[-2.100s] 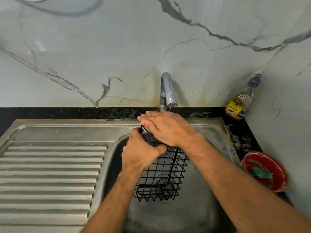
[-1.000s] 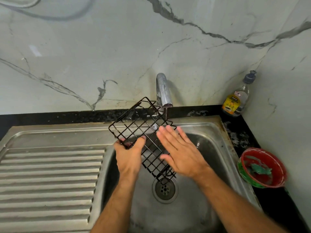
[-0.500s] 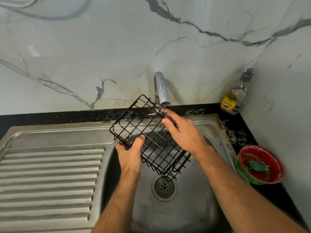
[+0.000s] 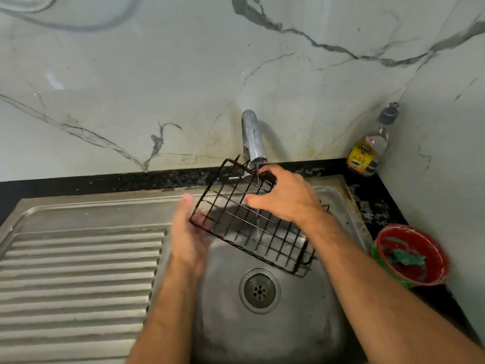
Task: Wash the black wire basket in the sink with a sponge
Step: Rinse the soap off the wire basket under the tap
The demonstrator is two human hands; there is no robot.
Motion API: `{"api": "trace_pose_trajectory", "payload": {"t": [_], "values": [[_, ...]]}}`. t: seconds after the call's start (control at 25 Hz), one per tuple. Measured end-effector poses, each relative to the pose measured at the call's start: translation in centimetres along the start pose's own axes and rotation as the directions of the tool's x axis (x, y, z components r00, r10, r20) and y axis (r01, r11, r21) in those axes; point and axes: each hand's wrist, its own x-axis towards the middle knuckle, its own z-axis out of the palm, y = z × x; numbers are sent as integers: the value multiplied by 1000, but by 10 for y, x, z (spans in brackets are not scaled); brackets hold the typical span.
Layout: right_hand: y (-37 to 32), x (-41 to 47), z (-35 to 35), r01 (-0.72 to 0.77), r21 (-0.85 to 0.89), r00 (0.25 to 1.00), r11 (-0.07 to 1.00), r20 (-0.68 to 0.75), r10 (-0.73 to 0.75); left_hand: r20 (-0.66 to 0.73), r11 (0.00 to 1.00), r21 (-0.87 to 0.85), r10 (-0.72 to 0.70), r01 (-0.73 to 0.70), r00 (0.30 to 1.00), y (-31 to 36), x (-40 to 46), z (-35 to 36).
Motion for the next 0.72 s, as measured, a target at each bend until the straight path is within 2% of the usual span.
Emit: {"api": "trace_pose_trajectory", "payload": {"t": [0.04,0.08,0.16,0.2,0.44,0.64,0.72], "values": [[-3,2,-4,47,-104,999,993,24,-44,31,998,37,46,-47,998,11,3,-6],[-8,4,-5,102,-205,994,974,51,-93,72,970,221,88,-102,994,19,7,-10],[-15,8,-2,193,-331,981,923,95,-171,154,810,568,66,-143,986,26,15,-3],[-17,9,0,220,-361,975,906,106,-194,148,762,635,41,-126,988,27,18,5],[-13,13,-13,276,-314,960,908,139,-244,75,853,521,0,-39,997,22,26,24],[-19,-13,26,222,-507,972,833,49,-229,-95,898,436,121,-68,988,17,24,39],[-16,-42,52,342,-462,930,818,39,-366,-129,933,356,94,-42,987,16,24,35]]}}
